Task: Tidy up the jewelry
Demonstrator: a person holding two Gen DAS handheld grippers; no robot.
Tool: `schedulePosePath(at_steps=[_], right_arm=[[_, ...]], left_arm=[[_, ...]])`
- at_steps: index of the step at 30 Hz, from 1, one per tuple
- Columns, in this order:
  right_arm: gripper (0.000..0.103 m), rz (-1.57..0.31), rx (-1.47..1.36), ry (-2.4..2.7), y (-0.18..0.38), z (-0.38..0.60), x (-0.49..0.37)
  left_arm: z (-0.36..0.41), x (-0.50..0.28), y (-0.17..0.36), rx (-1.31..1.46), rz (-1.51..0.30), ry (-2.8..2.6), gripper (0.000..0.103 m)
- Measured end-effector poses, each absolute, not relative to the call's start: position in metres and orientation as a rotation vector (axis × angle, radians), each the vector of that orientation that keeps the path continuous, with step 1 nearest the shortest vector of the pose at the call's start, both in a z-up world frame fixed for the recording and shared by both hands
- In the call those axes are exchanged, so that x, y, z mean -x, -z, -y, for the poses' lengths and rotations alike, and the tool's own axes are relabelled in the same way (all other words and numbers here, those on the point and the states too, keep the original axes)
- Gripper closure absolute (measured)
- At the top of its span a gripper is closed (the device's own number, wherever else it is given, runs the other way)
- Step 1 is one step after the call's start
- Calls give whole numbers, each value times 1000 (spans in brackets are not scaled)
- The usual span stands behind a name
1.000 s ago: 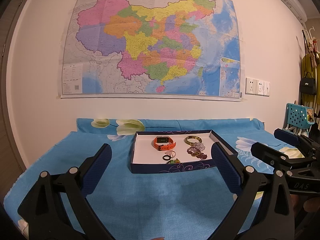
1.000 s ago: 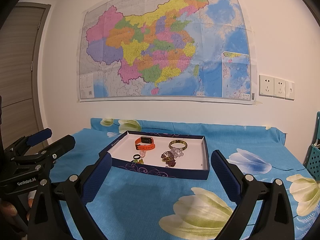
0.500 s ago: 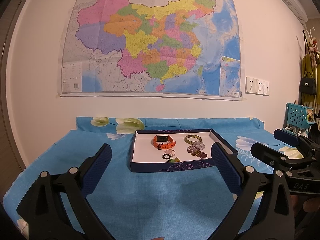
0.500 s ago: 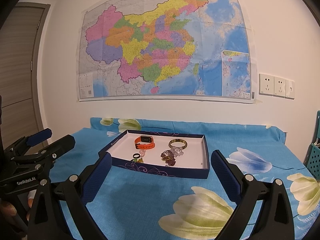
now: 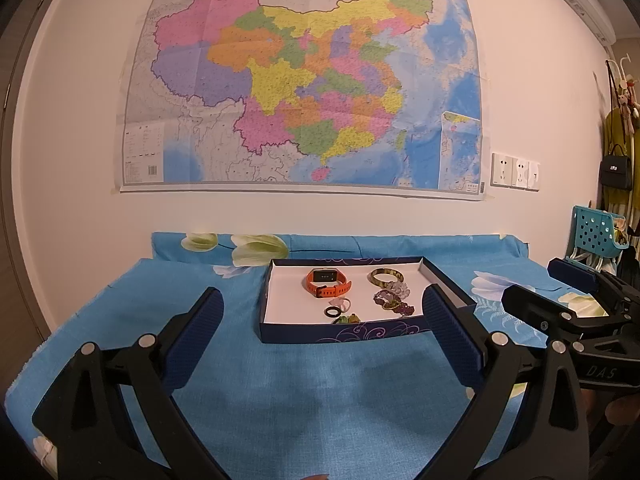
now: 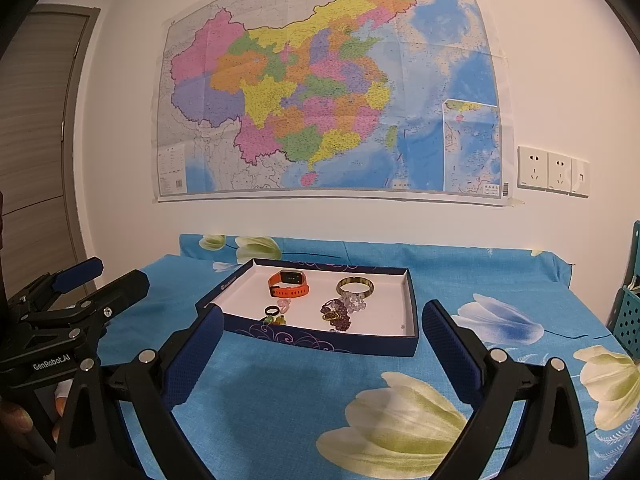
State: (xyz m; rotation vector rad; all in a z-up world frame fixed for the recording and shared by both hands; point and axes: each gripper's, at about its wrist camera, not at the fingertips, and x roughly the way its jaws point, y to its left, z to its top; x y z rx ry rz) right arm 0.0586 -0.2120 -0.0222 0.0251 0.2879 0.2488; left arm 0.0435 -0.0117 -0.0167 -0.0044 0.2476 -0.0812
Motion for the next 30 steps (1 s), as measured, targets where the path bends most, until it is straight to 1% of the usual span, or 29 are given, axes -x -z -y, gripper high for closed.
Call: schedulePosePath(at_steps=[21, 27, 30], right_arm=[[7, -288, -25, -246, 23, 212, -58], [7, -311, -22, -240, 29, 216, -63], [7, -372, -5, -214, 35, 221, -74]], left_arm=[[10, -42, 17, 6, -241, 82, 5], [8, -50, 20, 22, -293, 93, 5], [6, -63, 27, 21, -362, 91, 5]])
